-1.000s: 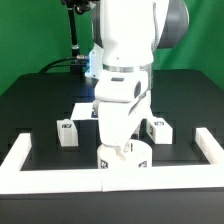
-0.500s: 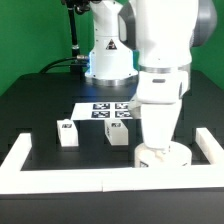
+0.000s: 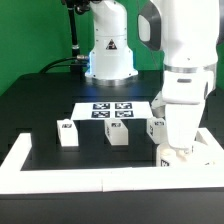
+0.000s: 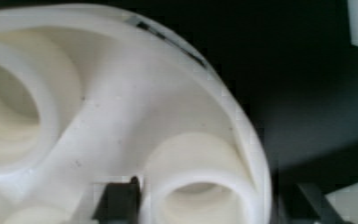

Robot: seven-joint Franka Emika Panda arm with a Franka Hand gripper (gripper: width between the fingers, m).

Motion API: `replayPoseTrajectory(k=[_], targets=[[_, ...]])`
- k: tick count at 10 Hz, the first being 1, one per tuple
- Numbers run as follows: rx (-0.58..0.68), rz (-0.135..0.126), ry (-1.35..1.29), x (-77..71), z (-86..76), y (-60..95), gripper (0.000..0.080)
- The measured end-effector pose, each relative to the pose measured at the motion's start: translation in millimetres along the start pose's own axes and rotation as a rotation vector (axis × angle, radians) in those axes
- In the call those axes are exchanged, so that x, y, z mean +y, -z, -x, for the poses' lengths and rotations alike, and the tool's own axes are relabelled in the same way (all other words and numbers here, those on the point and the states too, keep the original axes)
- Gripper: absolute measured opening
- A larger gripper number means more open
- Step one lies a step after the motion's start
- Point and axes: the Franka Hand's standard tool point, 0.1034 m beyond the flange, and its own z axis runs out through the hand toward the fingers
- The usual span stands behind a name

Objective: Assemble stool

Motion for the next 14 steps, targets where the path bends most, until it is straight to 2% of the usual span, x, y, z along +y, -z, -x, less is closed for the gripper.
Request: replayPoseTrajectory(k=[1,2,3,4,5,6,12,14], targets=[[0.0,0.0,0.0,0.0,0.0,0.2,0.0318],[0.0,0.0,0.0,-0.1,0.1,-0.2,0.0403],[0.0,-0.001,0.0,-0.1,0.2,-0.3,0.0403],[0.0,-0.001,0.0,-0.1,0.2,-0.4,0.057],[0.0,-0.001,0.0,-0.1,0.3,-0.4,0.057],[0.0,-0.001,0.0,-0.1,0.3,-0.5,0.0635],[-0.002,-0.001,-0.005,0.4,0.3,1.6,0.0649],[-0.011,0.006,-0.017,6.4,2.2,29.4,0.0649]])
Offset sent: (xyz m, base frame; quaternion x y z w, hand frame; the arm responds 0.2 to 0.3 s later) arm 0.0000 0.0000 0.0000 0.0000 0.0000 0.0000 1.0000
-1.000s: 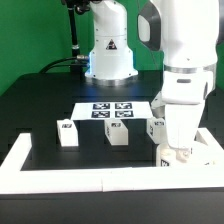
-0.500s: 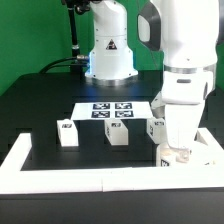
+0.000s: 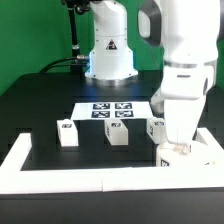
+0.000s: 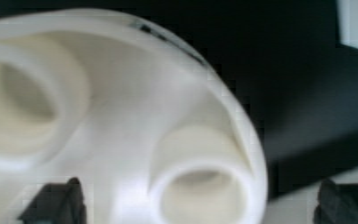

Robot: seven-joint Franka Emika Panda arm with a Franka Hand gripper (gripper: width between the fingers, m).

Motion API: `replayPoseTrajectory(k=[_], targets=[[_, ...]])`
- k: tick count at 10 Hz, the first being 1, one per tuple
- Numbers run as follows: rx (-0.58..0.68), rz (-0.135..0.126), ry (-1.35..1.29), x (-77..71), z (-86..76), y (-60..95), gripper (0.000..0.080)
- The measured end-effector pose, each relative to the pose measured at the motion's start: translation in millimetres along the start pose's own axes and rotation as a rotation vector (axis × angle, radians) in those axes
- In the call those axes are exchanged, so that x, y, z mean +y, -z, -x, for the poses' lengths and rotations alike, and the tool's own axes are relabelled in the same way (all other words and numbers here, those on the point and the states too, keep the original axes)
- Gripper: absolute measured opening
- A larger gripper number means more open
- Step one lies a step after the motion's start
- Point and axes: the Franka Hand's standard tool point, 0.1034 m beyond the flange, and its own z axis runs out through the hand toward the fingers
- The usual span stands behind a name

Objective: Assemble stool

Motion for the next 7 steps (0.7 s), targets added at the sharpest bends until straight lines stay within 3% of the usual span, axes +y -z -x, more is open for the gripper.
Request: replayPoseTrajectory(k=[2,3,7], targets=[[-0.024,-0.015,-0.053,2.0,10.0,19.9,0.0649],[-0.02,-0.009,-0.064,3.2,11.1,23.9,0.0649],[-0.022,-0.01,-0.293,1.1,12.4,21.5,0.0649]])
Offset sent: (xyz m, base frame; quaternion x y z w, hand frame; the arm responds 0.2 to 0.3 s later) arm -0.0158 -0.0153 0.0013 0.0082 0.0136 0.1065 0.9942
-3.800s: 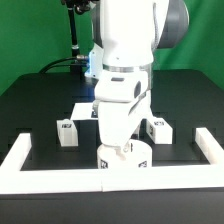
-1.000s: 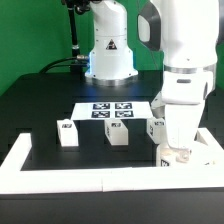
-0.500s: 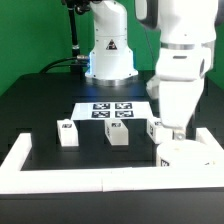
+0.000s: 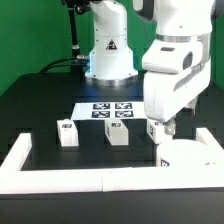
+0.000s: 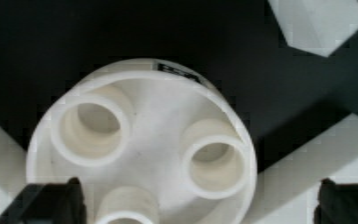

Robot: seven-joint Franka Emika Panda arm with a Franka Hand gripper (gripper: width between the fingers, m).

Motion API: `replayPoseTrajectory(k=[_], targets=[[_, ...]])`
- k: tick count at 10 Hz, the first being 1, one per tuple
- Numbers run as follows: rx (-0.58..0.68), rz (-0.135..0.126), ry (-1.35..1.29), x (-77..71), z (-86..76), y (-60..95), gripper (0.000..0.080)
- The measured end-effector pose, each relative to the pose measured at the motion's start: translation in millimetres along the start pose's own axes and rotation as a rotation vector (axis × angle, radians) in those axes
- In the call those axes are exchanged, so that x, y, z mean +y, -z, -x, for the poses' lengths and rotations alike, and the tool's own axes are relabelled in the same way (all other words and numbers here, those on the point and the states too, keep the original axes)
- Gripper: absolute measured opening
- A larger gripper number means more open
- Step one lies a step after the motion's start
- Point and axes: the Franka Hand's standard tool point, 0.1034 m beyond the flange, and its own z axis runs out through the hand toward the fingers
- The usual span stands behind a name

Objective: Assemble stool

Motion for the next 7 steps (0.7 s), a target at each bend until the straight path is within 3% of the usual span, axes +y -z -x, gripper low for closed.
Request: replayPoseTrajectory(k=[4,6,7], targets=[[-0.025,-0.003,-0.523,-13.5,12.8,-3.8,0.0649],[0.008,-0.065,-0.727,-6.9,14.3,-2.3,0.0649],[0.005,-0.066,-0.776,-10.1,12.4,-3.0,0.0649]])
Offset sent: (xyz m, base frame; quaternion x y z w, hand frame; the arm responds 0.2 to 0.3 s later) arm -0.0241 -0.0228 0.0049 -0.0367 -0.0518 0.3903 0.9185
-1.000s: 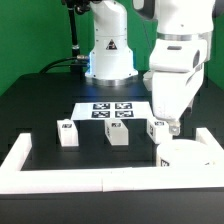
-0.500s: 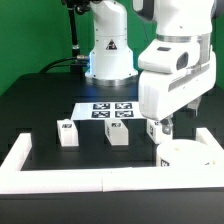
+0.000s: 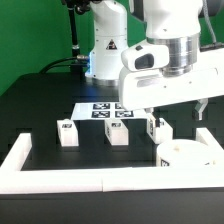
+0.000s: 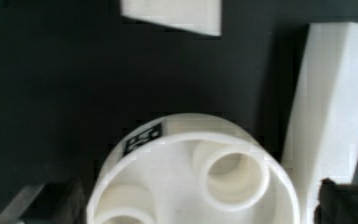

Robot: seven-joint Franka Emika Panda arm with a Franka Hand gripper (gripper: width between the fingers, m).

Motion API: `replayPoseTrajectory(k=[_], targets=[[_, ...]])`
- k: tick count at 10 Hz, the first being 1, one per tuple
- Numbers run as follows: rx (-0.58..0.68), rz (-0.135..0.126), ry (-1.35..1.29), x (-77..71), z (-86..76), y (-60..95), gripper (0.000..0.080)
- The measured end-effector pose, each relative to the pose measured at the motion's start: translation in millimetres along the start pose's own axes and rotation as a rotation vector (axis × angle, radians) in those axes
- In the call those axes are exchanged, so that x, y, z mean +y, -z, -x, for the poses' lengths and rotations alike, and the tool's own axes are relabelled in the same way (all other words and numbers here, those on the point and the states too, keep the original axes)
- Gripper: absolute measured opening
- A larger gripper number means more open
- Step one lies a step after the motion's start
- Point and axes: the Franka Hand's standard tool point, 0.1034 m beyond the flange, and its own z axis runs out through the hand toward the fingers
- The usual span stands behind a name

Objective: Assemble stool

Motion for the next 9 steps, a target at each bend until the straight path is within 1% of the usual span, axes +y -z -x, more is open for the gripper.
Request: replayPoseTrajectory(k=[1,2,3,4,5,6,7,9], targets=[[0.0,-0.001,-0.028,-1.3,0.1,-0.2,0.0649],[-0.011,-0.002,-0.058,0.5,2.7,-2.1,0.0649],[-0.059,0.003,-0.063,7.2,11.7,-7.5,0.0649],[-0.173,0.009,-0.071,14.2,24.8,-9.5,0.0649],[-0.191,0.009,-0.082,14.9,26.0,-11.6,0.0649],[-0.238,0.007,-0.083,12.8,36.3,-16.0,0.0649],[-0.286,0.0,-0.079,6.2,41.6,-16.1,0.0649],[-0.445,-0.009,-0.078,6.9,46.3,-16.4,0.0649]])
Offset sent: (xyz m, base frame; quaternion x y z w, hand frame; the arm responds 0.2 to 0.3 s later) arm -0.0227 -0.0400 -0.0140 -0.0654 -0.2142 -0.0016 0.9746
